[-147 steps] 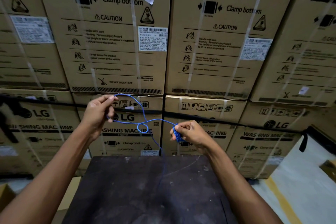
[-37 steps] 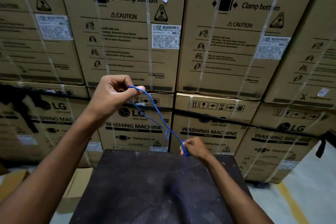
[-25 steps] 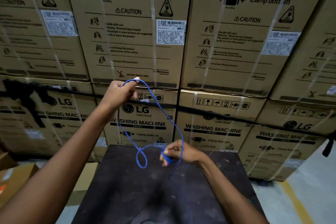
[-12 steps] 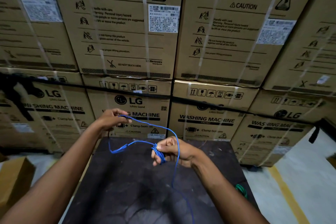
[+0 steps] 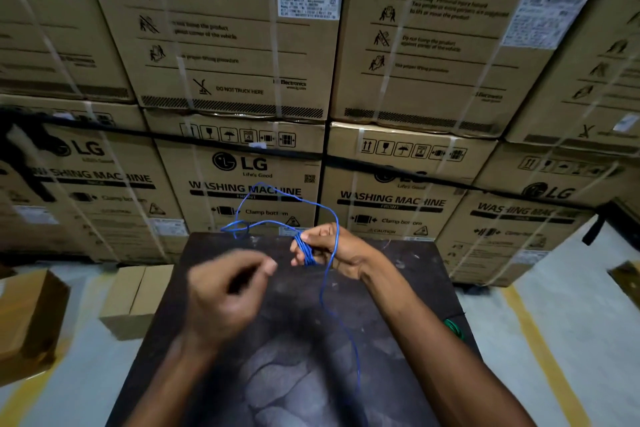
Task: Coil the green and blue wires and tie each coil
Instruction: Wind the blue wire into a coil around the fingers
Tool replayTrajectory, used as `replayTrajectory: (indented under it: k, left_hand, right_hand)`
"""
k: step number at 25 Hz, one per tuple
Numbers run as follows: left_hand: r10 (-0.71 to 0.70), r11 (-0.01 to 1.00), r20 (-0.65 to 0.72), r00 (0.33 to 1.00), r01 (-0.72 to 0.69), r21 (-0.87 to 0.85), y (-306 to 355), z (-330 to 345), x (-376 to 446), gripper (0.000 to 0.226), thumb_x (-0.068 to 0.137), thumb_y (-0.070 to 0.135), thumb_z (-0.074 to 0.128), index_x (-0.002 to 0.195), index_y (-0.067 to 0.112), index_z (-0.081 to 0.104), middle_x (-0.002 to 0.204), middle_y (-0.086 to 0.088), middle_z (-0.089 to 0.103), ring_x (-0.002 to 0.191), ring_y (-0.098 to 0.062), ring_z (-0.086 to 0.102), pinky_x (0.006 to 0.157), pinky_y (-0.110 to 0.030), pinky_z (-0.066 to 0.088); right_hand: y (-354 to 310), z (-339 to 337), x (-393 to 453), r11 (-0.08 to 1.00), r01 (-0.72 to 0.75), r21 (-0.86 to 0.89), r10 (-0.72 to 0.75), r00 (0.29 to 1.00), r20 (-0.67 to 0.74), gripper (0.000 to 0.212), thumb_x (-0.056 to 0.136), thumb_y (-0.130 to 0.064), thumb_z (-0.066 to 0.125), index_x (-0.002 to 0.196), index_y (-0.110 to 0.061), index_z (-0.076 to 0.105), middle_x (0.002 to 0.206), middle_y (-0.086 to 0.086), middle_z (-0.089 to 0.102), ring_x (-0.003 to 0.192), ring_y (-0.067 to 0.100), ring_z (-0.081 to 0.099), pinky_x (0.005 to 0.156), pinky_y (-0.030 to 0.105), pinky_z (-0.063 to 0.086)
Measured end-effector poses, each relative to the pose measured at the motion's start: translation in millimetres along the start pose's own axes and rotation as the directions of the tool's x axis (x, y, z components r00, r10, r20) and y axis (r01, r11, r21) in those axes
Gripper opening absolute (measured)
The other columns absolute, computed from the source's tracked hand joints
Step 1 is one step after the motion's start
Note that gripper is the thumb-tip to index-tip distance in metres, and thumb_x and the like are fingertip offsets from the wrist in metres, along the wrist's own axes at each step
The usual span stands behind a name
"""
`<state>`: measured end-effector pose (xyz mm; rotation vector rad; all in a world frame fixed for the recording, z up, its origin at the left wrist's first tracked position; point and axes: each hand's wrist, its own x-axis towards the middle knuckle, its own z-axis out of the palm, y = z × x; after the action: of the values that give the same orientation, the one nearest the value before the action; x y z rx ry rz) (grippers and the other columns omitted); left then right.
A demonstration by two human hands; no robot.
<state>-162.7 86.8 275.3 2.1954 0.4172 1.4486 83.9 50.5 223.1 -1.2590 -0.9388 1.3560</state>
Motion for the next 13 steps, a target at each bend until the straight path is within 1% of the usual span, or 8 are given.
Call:
replayTrajectory:
  k: [1, 2, 3, 4, 6, 7, 10, 13]
  left_hand:
    - [-0.040, 0.999, 0.088, 0.995, 0.042, -0.015, 7.3, 12.2, -19.5, 0.012, 0.088, 0.024, 0.070, 0.079, 0.016, 0.073, 0.069, 0.016, 0.064, 0.060, 0.004, 0.055, 0.062, -0.008, 0.042]
    - [-0.159, 0.986, 0.170, 0.973, 0.165, -0.024, 8.5, 24.9, -36.8, 0.013, 0.087, 0.033, 0.071, 0.082, 0.021, 0.074, 0.062, 0.019, 0.061, 0.053, 0.002, 0.053, 0.056, -0.011, 0.042]
    - [-0.333, 0.940, 0.240, 0.912, 0.340, 0.012, 4.9, 37.8, -50.1, 0.019, 0.085, 0.045, 0.071, 0.091, 0.027, 0.075, 0.056, 0.015, 0.060, 0.049, 0.002, 0.051, 0.053, -0.015, 0.042]
    - [-0.483, 0.872, 0.299, 0.823, 0.484, 0.074, -1.6, 51.1, -62.0, 0.031, 0.080, 0.056, 0.070, 0.101, 0.034, 0.074, 0.056, 0.012, 0.062, 0.047, 0.001, 0.053, 0.052, -0.018, 0.044]
    - [-0.608, 0.773, 0.412, 0.678, 0.624, 0.114, -11.5, 72.2, -78.1, 0.046, 0.075, 0.062, 0.071, 0.115, 0.038, 0.071, 0.057, 0.010, 0.068, 0.050, 0.001, 0.059, 0.059, -0.023, 0.050]
    - [-0.619, 0.749, 0.454, 0.641, 0.656, 0.094, -10.6, 79.6, -79.5, 0.041, 0.078, 0.056, 0.074, 0.114, 0.035, 0.072, 0.057, 0.008, 0.070, 0.050, 0.002, 0.060, 0.060, -0.024, 0.051]
    - [-0.595, 0.733, 0.452, 0.665, 0.680, -0.035, -3.7, 88.1, -72.0, 0.001, 0.091, 0.025, 0.075, 0.091, 0.025, 0.076, 0.060, 0.003, 0.073, 0.044, 0.004, 0.054, 0.053, -0.020, 0.044]
    - [-0.499, 0.798, 0.470, 0.728, 0.597, -0.077, 6.6, 73.9, -57.7, 0.012, 0.093, 0.020, 0.072, 0.081, 0.021, 0.075, 0.061, 0.004, 0.072, 0.046, 0.006, 0.050, 0.048, -0.018, 0.038]
  right_hand:
    - [-1.3, 0.5, 1.2, 1.000, 0.002, 0.011, -0.002, 1.000, -0.009, 0.022, 0.095, -0.024, 0.062, 0.092, -0.009, 0.078, 0.079, 0.006, 0.073, 0.082, 0.023, 0.076, 0.076, 0.029, 0.042]
    - [-3.0, 1.1, 1.8, 1.000, 0.004, 0.009, -0.004, 1.000, -0.022, 0.022, 0.098, -0.022, 0.060, 0.093, -0.007, 0.076, 0.078, 0.005, 0.073, 0.080, 0.021, 0.076, 0.070, 0.024, 0.042]
    - [-4.8, 1.4, 1.5, 1.000, 0.004, -0.007, -0.005, 0.999, -0.036, 0.023, 0.100, -0.019, 0.058, 0.095, -0.006, 0.075, 0.077, 0.004, 0.073, 0.080, 0.020, 0.076, 0.063, 0.020, 0.040]
    - [-6.0, 1.7, 1.5, 1.000, 0.002, -0.025, -0.004, 0.999, -0.045, 0.023, 0.102, -0.018, 0.055, 0.096, -0.005, 0.073, 0.076, 0.003, 0.072, 0.079, 0.019, 0.076, 0.058, 0.018, 0.037]
    - [-6.9, 2.4, 1.2, 0.999, 0.006, -0.043, -0.008, 0.999, -0.050, 0.024, 0.103, -0.016, 0.052, 0.097, -0.006, 0.073, 0.075, 0.002, 0.073, 0.080, 0.018, 0.076, 0.056, 0.015, 0.037]
    - [-7.7, 2.5, 0.5, 0.999, 0.008, -0.045, -0.011, 0.998, -0.054, 0.024, 0.103, -0.016, 0.051, 0.096, -0.006, 0.072, 0.075, 0.002, 0.073, 0.080, 0.018, 0.076, 0.055, 0.014, 0.039]
    - [-7.8, 2.3, -0.1, 0.999, 0.010, -0.034, -0.011, 0.999, -0.052, 0.024, 0.103, -0.016, 0.052, 0.096, -0.006, 0.072, 0.075, 0.003, 0.073, 0.079, 0.018, 0.076, 0.055, 0.013, 0.039]
    - [-5.0, -2.4, -0.1, 0.999, 0.019, -0.035, -0.020, 0.999, -0.049, 0.024, 0.103, -0.014, 0.051, 0.095, -0.005, 0.072, 0.075, 0.003, 0.074, 0.078, 0.018, 0.075, 0.059, 0.016, 0.040]
